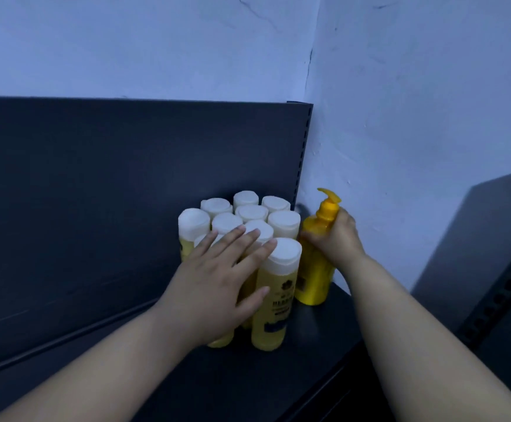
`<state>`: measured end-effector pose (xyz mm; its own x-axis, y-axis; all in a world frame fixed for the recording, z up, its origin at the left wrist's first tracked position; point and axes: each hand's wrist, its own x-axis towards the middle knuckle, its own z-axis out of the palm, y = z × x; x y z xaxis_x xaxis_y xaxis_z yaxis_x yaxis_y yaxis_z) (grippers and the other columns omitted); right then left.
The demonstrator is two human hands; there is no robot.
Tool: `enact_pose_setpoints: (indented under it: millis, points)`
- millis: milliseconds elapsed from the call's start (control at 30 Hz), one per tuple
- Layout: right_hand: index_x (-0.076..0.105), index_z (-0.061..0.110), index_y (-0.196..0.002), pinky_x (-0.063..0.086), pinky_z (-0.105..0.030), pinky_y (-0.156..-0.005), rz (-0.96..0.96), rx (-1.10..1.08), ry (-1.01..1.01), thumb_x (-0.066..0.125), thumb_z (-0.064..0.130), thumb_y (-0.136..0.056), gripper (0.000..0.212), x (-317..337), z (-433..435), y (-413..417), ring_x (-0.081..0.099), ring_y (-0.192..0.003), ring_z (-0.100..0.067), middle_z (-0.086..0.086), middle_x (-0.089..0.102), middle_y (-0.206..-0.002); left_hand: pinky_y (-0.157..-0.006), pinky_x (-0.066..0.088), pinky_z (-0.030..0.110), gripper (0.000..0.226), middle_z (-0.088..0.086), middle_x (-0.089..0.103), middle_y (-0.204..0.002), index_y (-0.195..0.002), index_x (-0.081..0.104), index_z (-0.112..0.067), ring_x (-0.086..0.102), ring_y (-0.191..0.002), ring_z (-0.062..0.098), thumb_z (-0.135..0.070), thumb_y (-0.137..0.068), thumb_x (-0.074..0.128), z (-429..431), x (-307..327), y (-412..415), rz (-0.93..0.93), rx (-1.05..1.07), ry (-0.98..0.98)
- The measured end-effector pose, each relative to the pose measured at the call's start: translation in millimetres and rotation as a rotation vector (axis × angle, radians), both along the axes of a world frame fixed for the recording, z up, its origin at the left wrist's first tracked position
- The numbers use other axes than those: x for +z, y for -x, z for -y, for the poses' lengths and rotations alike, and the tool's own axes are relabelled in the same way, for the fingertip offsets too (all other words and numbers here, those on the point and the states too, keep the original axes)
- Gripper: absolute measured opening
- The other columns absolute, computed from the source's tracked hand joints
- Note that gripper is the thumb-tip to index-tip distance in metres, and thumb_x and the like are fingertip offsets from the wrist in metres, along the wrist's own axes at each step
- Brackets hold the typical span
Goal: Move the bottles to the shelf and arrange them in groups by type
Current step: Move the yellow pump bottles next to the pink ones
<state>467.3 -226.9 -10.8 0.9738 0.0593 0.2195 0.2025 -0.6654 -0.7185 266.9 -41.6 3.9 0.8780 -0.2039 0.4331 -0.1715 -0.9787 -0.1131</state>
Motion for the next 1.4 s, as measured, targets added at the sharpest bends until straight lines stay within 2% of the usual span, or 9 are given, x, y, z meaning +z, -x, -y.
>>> enact_pose_setpoints:
  millis: [167,300,467,567,767,1000,1167,1300,1400]
  points:
    - [0.041,0.015,-0.123,0.047,-0.042,-0.088,0.061,0.022,-0.01,0.08,0.044,-0.059,0.08,-10.7,9.0,-2.7,0.054,-0.108,-0.028,-0.008,0.054,-0.117,-0.113,0.024,0.044,0.061,0.0,0.042,-0.146,-0.145,0.026,-0.029,0.032,-0.138,0.018,-0.055,-0.089,0.032,13.3,1.0,-5.9,-0.025,-0.049,0.042]
    - [0.044,0.024,-0.121,0.043,-0.027,-0.081,-0.068,0.312,-0.057,0.085,0.028,-0.064,0.07,3.3,39.1,17.6,0.056,-0.098,-0.015,0.004,0.058,-0.108,-0.117,0.012,0.035,0.06,-0.003,0.036,-0.149,-0.144,0.028,-0.031,0.023,-0.141,0.014,-0.054,-0.089,0.032,38.6,-5.9,-10.4,-0.074,-0.173,0.105]
    - [0.043,0.029,-0.125,0.05,-0.02,-0.087,-0.294,0.568,-0.098,0.082,0.008,-0.066,0.074,17.7,74.0,37.4,0.057,-0.111,-0.013,-0.002,0.058,-0.124,-0.112,0.011,0.019,0.057,-0.006,0.03,-0.152,-0.143,0.035,-0.021,0.014,-0.141,0.004,-0.043,-0.091,0.038,81.5,-15.8,-11.5,-0.139,-0.389,0.347]
    - [0.034,0.032,-0.134,0.046,-0.027,-0.096,-0.243,0.507,-0.08,0.084,0.019,-0.064,0.087,6.8,79.9,43.7,0.048,-0.119,-0.015,-0.005,0.043,-0.136,-0.105,0.001,0.004,0.066,-0.007,0.014,-0.156,-0.149,0.013,-0.018,0.009,-0.14,0.001,-0.034,-0.095,0.047,103.1,-27.7,-16.6,-0.313,-0.33,0.575]
    - [0.031,0.027,-0.137,0.047,-0.039,-0.096,-0.081,0.275,-0.182,0.087,0.031,-0.061,0.094,-25.3,75.7,63.1,0.05,-0.115,-0.018,0.001,0.047,-0.127,-0.116,0.018,0.032,0.104,0.002,0.006,-0.158,-0.148,-0.014,-0.014,0.014,-0.143,0.018,-0.039,-0.085,0.064,117.2,-67.5,-57.2,-0.625,0.026,0.934]
    - [0.023,0.02,-0.142,0.041,-0.026,-0.088,-0.124,0.232,-0.322,0.085,0.02,-0.065,0.099,-42.5,63.7,80.3,0.047,-0.114,-0.015,0.002,0.046,-0.125,-0.101,0.041,0.044,0.104,0.001,0.044,-0.134,-0.142,0.016,-0.028,0.047,-0.119,0.021,-0.026,-0.064,0.084,134.9,-79.4,-89.1,-0.53,0.065,1.456]
    - [0.034,0.024,-0.131,0.039,-0.013,-0.076,0.043,0.16,-0.283,0.09,0.023,-0.055,0.094,-30.3,65.7,100.5,0.048,-0.104,-0.009,0.01,0.049,-0.111,-0.091,0.048,0.032,0.088,-0.007,0.054,-0.116,-0.127,0.033,-0.029,0.055,-0.106,0.012,-0.022,-0.058,0.087,142.7,-75.4,-75.9,-0.409,-0.019,1.494]
    - [0.037,0.038,-0.12,0.042,-0.026,-0.088,0.202,0.157,-0.307,0.081,0.053,-0.041,0.092,-3.6,63.6,121.9,0.05,-0.11,-0.01,0.008,0.053,-0.119,-0.076,0.044,0.013,0.08,-0.018,0.054,-0.108,-0.123,0.038,-0.028,0.054,-0.099,-0.003,-0.021,-0.06,0.085,143.5,-55.0,-52.3,-0.243,-0.12,1.437]
    - [0.038,0.046,-0.112,0.043,-0.018,-0.084,0.235,0.175,-0.39,0.072,0.06,-0.036,0.085,16.4,51.8,146.9,0.052,-0.105,0.0,0.014,0.053,-0.116,-0.077,0.043,0.01,0.086,-0.019,0.05,-0.111,-0.127,0.034,-0.03,0.05,-0.1,-0.005,-0.024,-0.058,0.086,133.9,-34.9,-24.5,-0.177,-0.142,1.426]
